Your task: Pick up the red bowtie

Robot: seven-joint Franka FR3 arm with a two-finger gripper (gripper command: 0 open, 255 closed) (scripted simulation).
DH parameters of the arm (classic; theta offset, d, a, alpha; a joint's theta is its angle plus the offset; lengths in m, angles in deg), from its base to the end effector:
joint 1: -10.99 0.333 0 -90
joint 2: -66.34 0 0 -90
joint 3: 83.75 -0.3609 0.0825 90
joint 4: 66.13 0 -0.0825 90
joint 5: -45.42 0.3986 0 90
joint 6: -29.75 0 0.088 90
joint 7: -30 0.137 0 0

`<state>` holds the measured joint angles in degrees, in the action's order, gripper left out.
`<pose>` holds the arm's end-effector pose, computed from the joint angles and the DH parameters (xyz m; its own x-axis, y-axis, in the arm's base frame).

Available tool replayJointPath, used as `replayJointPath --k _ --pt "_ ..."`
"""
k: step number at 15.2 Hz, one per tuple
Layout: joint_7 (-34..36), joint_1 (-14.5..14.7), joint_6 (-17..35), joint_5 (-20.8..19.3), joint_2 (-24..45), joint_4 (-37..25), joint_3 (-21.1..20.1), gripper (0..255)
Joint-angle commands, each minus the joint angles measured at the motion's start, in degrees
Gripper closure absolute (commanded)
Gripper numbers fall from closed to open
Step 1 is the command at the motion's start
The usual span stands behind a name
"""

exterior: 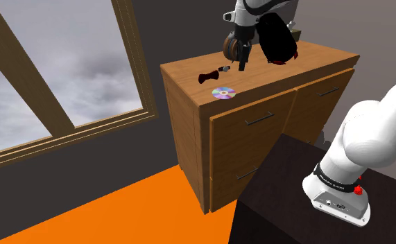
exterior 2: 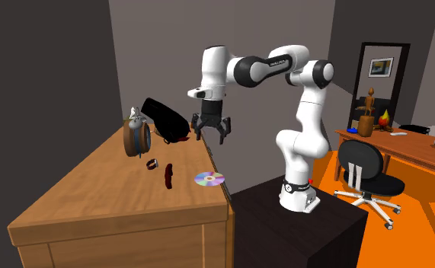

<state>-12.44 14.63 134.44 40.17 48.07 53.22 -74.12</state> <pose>0.4654 -0.0677 0.5724 0.7873 0.6163 0.0182 0.6141 -0.7864 0.0673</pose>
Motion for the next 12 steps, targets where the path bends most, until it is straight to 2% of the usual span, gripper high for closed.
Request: replayJointPath --k 1,6,12 --pt "-5.4 0.6 0.4 0.8 5.0 -4.0 1.4 0" --pt "-17.6 1.3 0.0 3.9 17.7 -15.4 3.1 0" --pt "-30.4 0.3 -3.5 7.6 33.5 -32.3 2.4 0"
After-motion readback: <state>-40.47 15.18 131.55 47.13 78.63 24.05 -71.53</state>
